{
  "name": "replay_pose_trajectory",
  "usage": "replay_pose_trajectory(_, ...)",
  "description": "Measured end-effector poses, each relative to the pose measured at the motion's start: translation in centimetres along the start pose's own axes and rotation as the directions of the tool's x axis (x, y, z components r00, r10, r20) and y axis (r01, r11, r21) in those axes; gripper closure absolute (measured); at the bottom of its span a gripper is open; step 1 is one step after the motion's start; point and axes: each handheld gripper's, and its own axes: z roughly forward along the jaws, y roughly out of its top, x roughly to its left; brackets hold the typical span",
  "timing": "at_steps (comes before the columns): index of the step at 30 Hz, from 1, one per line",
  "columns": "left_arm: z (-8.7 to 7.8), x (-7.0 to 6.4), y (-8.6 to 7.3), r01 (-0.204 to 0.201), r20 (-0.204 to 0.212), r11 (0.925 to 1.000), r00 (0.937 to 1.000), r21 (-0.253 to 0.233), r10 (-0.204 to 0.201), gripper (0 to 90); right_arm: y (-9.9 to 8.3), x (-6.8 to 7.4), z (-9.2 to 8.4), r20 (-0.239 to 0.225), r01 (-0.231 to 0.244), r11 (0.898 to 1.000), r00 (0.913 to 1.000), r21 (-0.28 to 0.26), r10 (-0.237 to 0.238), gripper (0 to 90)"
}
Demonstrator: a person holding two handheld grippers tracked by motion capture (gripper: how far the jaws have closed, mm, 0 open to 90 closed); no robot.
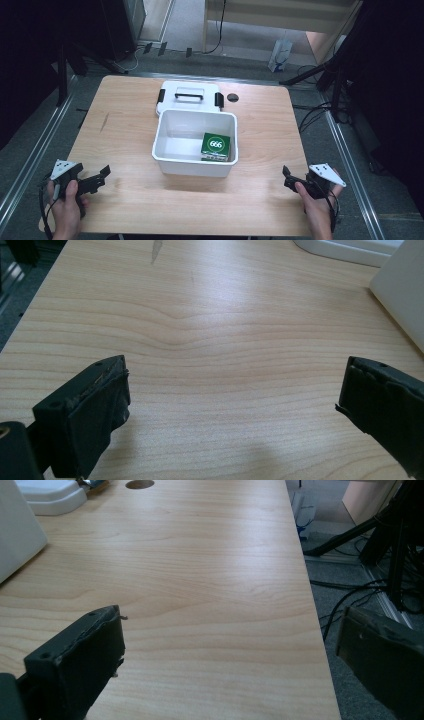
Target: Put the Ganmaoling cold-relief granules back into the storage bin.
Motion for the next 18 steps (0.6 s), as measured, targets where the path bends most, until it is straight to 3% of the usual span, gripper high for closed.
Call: replay_pose_trajectory(18,-0.1,-0.1,0.0,-0.002,-0.01,0.9999,1.0,-0.011,0.002,0.6,-3.5,-2.6,-2.6,0.044,-0.062,0.998,0.997,-0.032,0.063,0.0)
